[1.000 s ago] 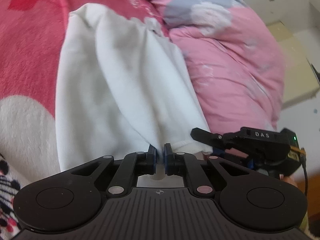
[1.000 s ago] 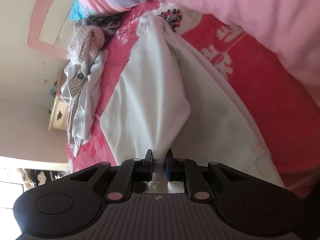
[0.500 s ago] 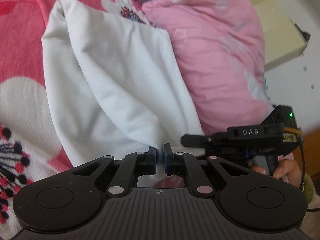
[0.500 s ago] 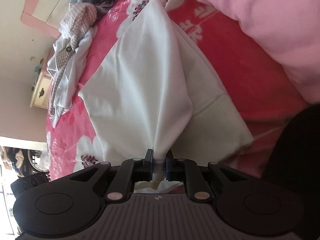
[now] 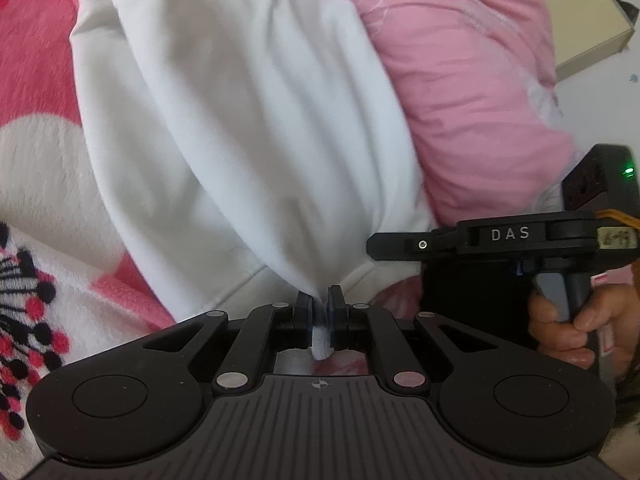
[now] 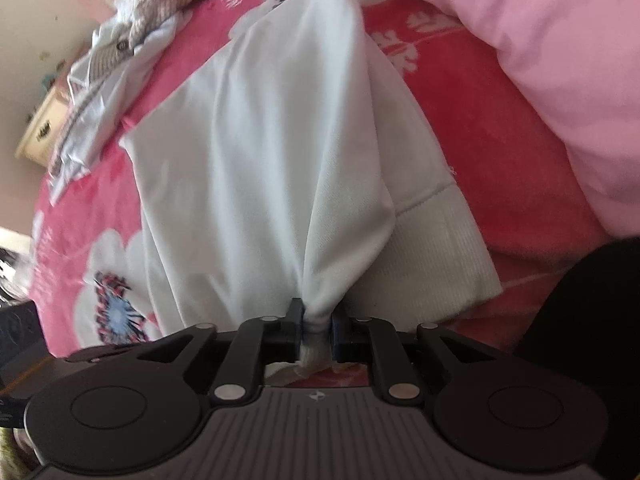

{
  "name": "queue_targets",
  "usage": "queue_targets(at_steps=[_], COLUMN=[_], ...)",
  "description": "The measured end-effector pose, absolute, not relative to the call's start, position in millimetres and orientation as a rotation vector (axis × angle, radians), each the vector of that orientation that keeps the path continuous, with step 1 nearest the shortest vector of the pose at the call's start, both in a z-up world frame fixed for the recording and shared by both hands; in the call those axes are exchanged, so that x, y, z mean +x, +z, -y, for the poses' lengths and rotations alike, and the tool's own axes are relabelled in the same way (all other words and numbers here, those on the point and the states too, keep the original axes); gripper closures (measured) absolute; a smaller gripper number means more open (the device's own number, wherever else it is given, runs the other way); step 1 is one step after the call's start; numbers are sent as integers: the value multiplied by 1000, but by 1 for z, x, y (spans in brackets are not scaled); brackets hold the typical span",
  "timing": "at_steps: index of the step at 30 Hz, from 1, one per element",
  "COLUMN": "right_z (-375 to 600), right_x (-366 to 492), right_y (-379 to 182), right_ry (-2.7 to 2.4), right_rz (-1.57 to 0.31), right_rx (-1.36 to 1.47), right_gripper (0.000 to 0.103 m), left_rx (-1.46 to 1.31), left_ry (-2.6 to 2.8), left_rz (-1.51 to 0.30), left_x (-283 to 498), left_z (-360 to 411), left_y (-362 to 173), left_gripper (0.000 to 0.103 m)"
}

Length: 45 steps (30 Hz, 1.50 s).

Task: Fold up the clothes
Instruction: 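Open both grippers and lift them off the folded white sweatshirt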

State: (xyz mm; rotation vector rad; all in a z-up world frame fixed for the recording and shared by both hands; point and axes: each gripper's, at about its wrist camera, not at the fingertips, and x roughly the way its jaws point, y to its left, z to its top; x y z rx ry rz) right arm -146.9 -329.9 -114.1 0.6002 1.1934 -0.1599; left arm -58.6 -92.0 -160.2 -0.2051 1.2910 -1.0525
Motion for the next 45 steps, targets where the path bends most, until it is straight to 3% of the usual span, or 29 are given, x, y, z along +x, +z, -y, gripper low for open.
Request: queue_targets(at_steps=[3, 6, 10, 13, 17, 19, 23, 24, 28, 34, 42, 45], right_z=[330, 332, 323, 308, 295, 299, 304, 304, 305, 331, 330, 338], right_x=[-152, -163, -164, -149, -128, -126, -125, -125, -108, -90, -67, -60], right_y=[-103, -80, -43, -36, -73, -106, -93, -82, -53, -118, -67, -96], right_ry=[-172, -197, -183, -136, -105, -147, -142, -141, -147, -198, -214, -264], right_rz=[-1197, -1163, -1025, -949, -1041, -1153, -1144, -1107, -939, -1093, -879, -948], right_rx=[587, 536, 336, 215, 168, 147, 170, 174, 147, 337, 301, 303], right_gripper=[69, 68, 79, 86, 91, 102, 101, 97, 97, 102, 97, 97], left_rx=[-194, -156, -83, -145, -110, -68, 9, 18, -14, 42, -24, -52], left_ry=[-1046, -1043, -950, -945, -1039, -1065, -1062, -1058, -1044, -1047, -1033, -1022], left_rz=[-1280, -1223, -1034, -991, -934, -983, -1018, -1006, -1016, -994, -1017, -1022], left_x=[-60, -61, -59, -50, -54, -61, -75, -79, -79, -86, -83, -84], left_z=[90, 83, 57, 47, 76, 96, 114, 114, 112, 119, 114, 113], left_y=[-161, -149, -113, -96, -99, -120, -151, -154, -159, -153, -155, -155], left_gripper=[95, 85, 78, 78, 78, 78, 78, 77, 77, 71, 68, 68])
